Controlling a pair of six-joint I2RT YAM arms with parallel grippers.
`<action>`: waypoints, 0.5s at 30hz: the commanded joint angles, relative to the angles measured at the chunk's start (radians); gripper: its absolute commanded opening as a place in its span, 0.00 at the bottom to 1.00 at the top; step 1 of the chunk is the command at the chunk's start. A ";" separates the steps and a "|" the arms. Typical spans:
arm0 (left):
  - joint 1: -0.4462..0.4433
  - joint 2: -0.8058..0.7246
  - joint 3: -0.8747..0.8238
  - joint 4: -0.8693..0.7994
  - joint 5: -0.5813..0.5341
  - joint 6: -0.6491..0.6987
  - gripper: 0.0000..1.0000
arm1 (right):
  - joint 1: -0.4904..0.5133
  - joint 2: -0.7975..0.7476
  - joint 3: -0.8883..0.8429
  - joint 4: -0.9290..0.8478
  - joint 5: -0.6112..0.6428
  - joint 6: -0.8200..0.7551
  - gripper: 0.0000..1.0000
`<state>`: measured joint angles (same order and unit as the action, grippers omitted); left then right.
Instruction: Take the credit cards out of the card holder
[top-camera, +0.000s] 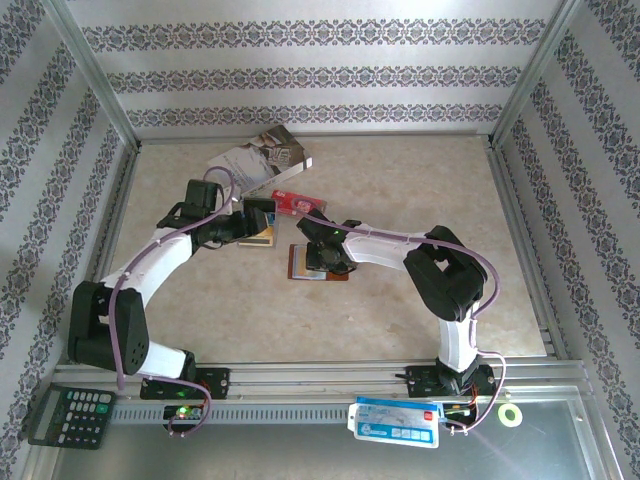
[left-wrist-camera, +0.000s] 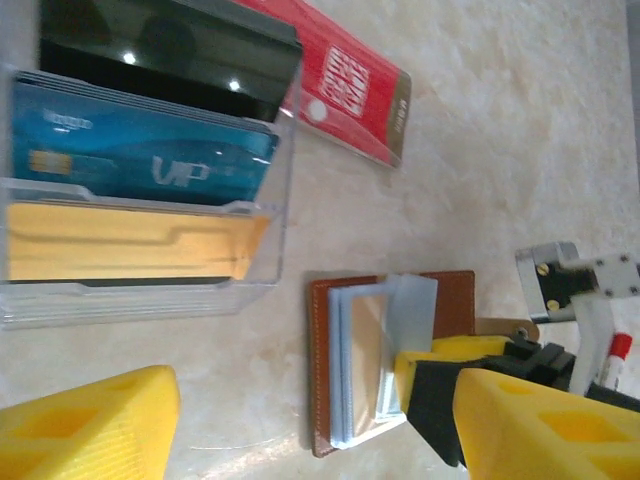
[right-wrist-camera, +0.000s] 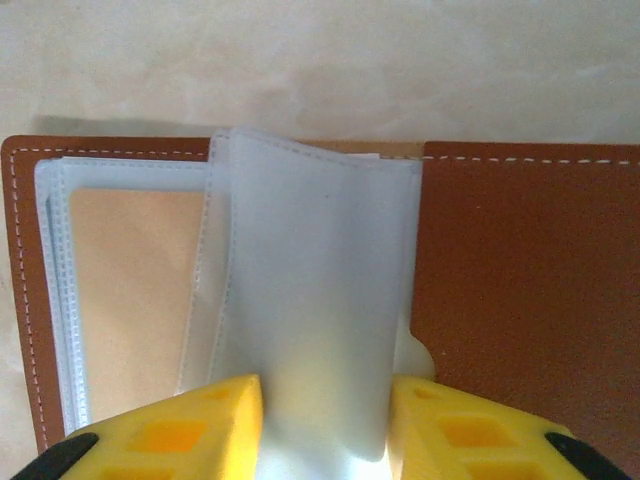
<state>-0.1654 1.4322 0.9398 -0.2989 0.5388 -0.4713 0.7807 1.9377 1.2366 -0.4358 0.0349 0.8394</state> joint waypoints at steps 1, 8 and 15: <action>-0.054 0.029 -0.021 0.052 0.056 -0.070 0.64 | -0.007 0.067 -0.059 -0.031 -0.013 0.002 0.36; -0.178 0.109 -0.095 0.205 0.069 -0.175 0.44 | -0.008 0.047 -0.082 0.014 -0.035 0.004 0.36; -0.236 0.192 -0.088 0.284 0.104 -0.216 0.27 | -0.015 0.034 -0.088 0.017 -0.035 0.006 0.36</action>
<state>-0.3782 1.5959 0.8394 -0.0925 0.6167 -0.6518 0.7738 1.9182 1.2007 -0.3885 0.0113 0.8394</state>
